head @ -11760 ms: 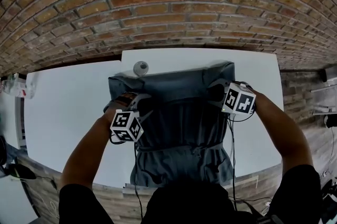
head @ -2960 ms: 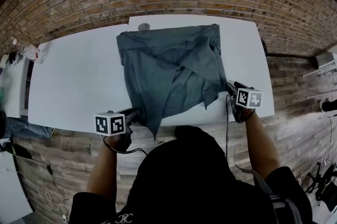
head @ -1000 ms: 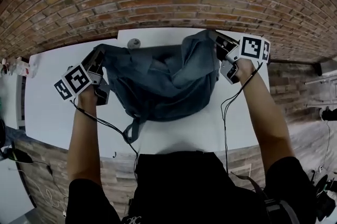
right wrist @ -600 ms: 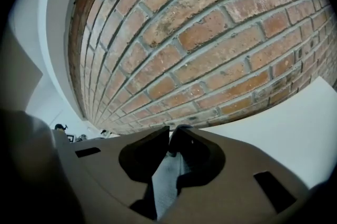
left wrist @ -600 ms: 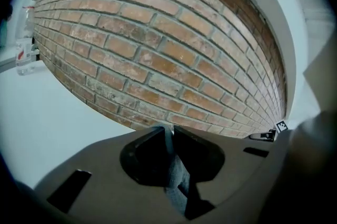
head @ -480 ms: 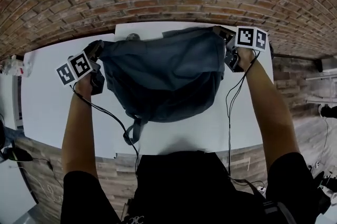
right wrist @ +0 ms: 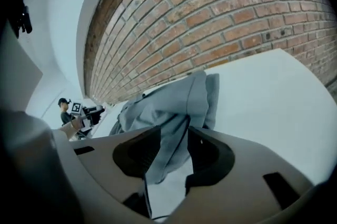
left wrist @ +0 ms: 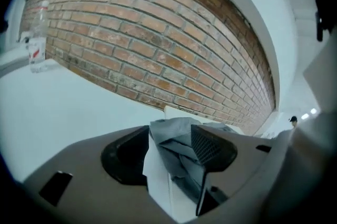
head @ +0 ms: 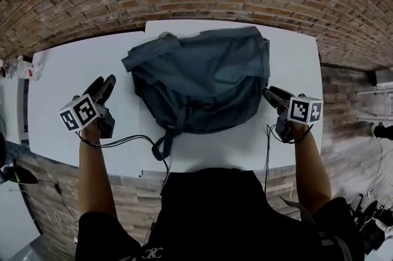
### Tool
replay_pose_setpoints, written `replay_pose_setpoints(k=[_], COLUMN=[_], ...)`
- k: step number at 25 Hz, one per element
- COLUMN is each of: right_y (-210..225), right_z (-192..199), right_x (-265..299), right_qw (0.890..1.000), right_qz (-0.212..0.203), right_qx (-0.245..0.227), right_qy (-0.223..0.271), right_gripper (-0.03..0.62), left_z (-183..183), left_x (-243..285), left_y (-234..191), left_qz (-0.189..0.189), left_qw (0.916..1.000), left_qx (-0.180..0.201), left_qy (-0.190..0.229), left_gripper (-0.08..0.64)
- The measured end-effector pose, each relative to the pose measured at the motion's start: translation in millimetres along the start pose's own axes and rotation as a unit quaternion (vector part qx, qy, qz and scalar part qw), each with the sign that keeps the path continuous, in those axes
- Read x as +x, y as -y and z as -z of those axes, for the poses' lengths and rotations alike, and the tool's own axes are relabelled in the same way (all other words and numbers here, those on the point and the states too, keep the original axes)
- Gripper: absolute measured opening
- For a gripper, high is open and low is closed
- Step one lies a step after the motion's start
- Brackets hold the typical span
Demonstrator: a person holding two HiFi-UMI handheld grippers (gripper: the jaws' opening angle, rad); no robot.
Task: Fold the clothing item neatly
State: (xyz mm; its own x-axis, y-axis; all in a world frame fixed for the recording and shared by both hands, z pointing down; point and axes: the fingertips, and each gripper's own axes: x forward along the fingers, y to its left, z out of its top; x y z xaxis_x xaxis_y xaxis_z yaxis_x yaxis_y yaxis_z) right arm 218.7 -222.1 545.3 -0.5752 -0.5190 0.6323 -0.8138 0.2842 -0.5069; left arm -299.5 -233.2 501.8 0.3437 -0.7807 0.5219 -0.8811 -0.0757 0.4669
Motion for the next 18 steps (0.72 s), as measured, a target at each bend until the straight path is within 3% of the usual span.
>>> replay_pose_setpoints(k=[3,7,10,12,14,15,18], right_y=[-0.8,1.1,13.7,29.1,41.5,43.2,32.6], right_z=[37.1,52.4,46.7,41.8,43.1,45.2,51.3], right_x=[-3.4,-5.9,-10.8,-15.1,-15.5,-13.2,-1.5], right_qw=[0.999,0.997,0.991,0.982,0.973,0.972,0.980], right_qz=[0.008,0.015,0.036,0.057,0.071,0.071,0.054], right_qx=[0.030,0.070,0.120,0.166,0.203,0.210,0.185], right_qy=[-0.014,-0.001,0.039,0.074,0.086,0.080,0.044], right_gripper=[0.141,0.141,0.141,0.138,0.068,0.033,0.029], left_z=[42.4,124.2,144.7,142.1,135.5,135.2,146.5], left_x=[-3.3,15.7,29.5,33.0,30.9,29.9,32.2], left_y=[18.3,51.8,65.1,64.4,51.0,43.6,37.0], left_qz=[0.054,0.095,0.110,0.104,0.080,0.069,0.061], left_qw=[0.9962,0.9849,0.9798,0.9802,0.9818,0.9816,0.9793], left_qx=[-0.058,-0.069,-0.103,-0.125,-0.146,-0.154,-0.153], left_qy=[-0.036,-0.128,-0.132,-0.113,-0.091,-0.089,-0.118], left_gripper=[0.229,0.222,0.222,0.222,0.203,0.188,0.133])
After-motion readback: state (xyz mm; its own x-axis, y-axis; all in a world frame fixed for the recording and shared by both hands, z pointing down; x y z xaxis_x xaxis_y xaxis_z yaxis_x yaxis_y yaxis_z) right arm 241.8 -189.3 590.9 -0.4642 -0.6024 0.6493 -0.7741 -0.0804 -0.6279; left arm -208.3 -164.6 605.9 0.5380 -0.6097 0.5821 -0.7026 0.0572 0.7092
